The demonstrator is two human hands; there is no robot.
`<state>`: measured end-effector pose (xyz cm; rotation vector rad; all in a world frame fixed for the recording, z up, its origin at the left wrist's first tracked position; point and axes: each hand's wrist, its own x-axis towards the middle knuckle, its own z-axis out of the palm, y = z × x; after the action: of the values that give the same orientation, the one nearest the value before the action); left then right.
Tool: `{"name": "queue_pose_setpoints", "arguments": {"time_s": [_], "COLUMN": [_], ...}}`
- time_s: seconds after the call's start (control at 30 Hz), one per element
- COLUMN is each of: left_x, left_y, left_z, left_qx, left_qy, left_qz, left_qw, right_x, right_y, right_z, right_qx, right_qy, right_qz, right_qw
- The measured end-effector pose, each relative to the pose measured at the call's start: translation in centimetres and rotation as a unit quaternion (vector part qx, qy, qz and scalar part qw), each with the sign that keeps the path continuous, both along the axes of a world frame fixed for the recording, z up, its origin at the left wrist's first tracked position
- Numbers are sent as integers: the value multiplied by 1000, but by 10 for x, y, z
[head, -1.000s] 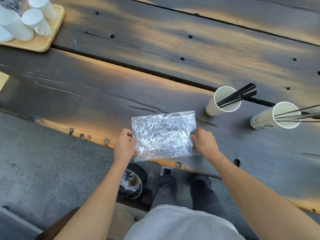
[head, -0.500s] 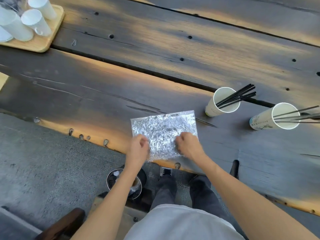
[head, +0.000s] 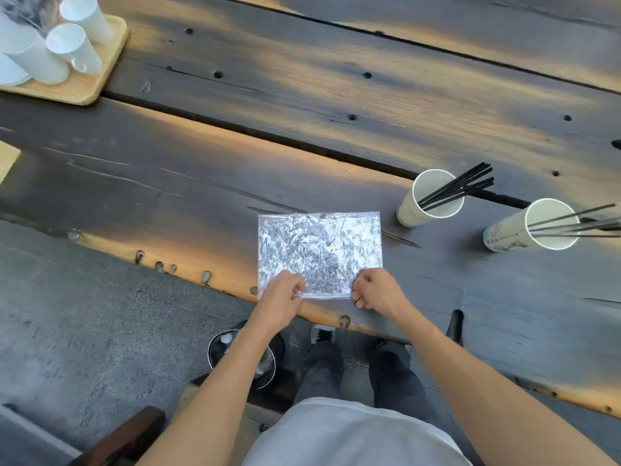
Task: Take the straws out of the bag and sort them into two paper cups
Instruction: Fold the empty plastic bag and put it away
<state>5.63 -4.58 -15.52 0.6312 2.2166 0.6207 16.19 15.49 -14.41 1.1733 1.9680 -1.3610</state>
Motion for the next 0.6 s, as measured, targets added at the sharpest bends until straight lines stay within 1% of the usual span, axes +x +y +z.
{"name": "queue_pose_setpoints", "arguments": {"time_s": [0.1, 0.2, 0.4, 0.5, 0.6], "left_x": [-5, -8, -17, -24, -35], "left_y": [-6, -15, -26, -31, -40], "left_z": [1, 1, 3, 7, 12], "left_qx": [-21, -32, -71, -86, -131], "left_qy": [36, 51, 37, 32, 31], "left_qz": [8, 24, 92, 89, 99], "left_qw": [999, 998, 993, 992, 986], "right_x": [7, 14, 22, 23, 23], "right_y": [11, 14, 16, 20, 25], "right_z": [1, 1, 9, 9, 9], "right_qx": [5, 19, 61, 64, 71], "right_qy": [-2, 5, 15, 13, 3], "right_qz": [-12, -19, 16, 38, 46], "right_qw": [1000, 1000, 998, 997, 996]}}
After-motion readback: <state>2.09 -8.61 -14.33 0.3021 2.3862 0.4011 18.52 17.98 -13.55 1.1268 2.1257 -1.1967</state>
